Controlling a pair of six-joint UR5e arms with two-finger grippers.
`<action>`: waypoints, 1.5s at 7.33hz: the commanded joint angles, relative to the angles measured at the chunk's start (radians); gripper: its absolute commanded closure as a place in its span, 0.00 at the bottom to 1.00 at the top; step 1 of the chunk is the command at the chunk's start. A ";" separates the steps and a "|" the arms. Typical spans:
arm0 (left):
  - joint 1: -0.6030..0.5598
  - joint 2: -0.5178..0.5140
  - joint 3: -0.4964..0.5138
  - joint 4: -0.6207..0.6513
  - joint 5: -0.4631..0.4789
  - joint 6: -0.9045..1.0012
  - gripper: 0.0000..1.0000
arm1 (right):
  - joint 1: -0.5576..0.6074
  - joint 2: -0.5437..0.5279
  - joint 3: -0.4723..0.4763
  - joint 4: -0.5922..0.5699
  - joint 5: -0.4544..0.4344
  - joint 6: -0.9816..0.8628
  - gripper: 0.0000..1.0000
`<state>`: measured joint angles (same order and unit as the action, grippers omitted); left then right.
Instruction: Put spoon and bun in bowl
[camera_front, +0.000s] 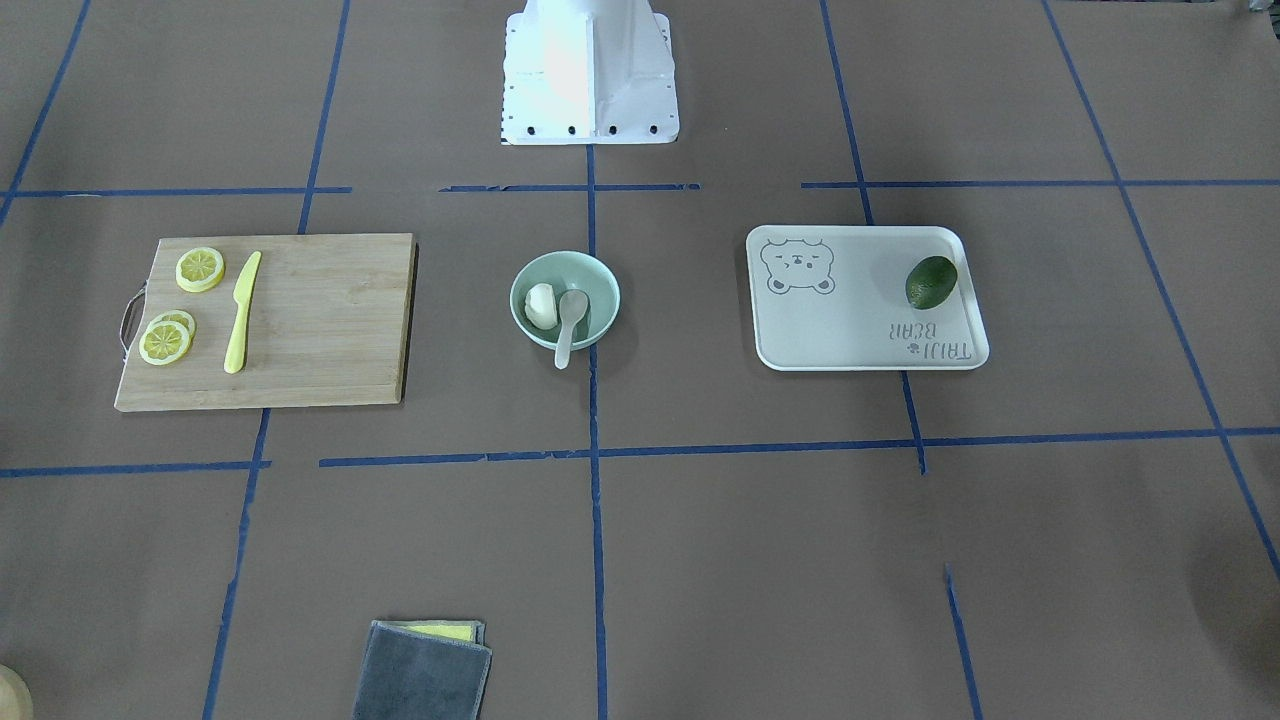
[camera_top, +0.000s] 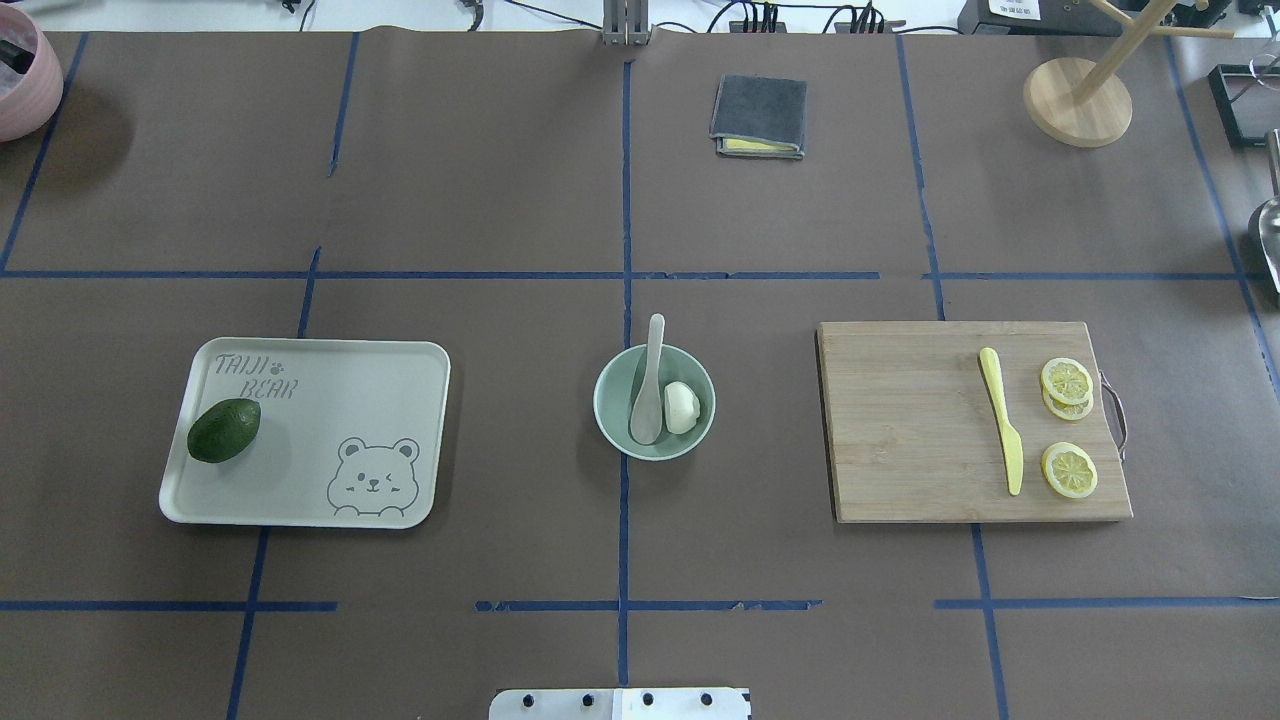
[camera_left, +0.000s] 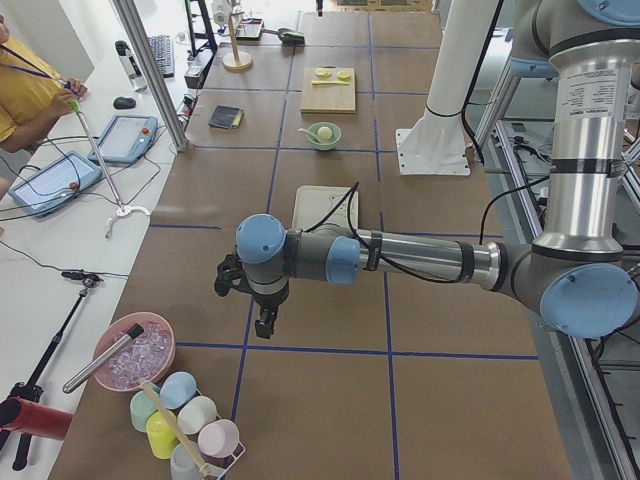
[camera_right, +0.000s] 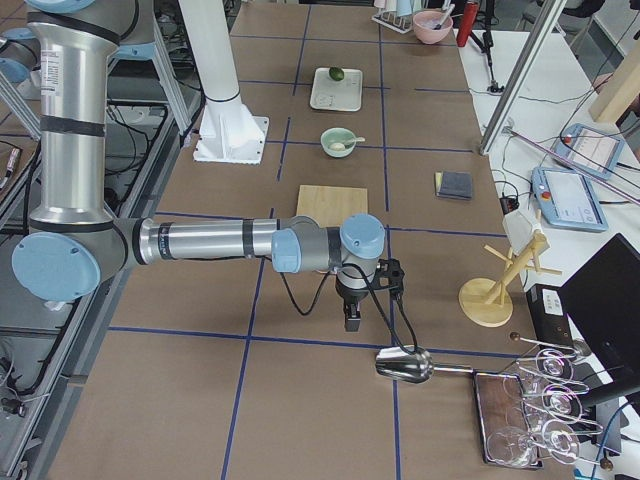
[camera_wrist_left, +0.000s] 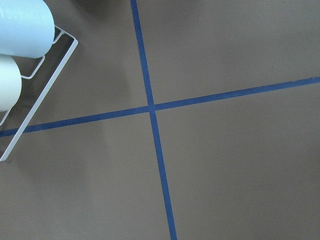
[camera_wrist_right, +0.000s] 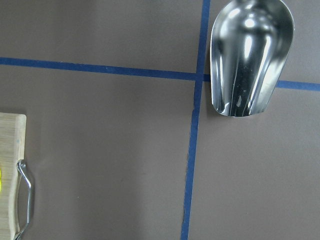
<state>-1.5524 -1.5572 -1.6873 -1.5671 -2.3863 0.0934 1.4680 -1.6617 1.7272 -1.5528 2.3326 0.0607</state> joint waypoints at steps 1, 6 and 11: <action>0.000 0.000 0.004 -0.001 0.002 -0.004 0.00 | 0.000 -0.001 0.000 -0.001 0.001 0.001 0.00; 0.000 0.011 0.067 0.024 0.009 -0.009 0.00 | 0.000 -0.001 -0.003 -0.001 0.007 0.001 0.00; -0.001 0.014 0.046 0.068 0.009 -0.009 0.00 | 0.000 -0.001 -0.005 -0.001 0.010 -0.001 0.00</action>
<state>-1.5526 -1.5441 -1.6380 -1.5019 -2.3777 0.0844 1.4681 -1.6628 1.7243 -1.5545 2.3452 0.0600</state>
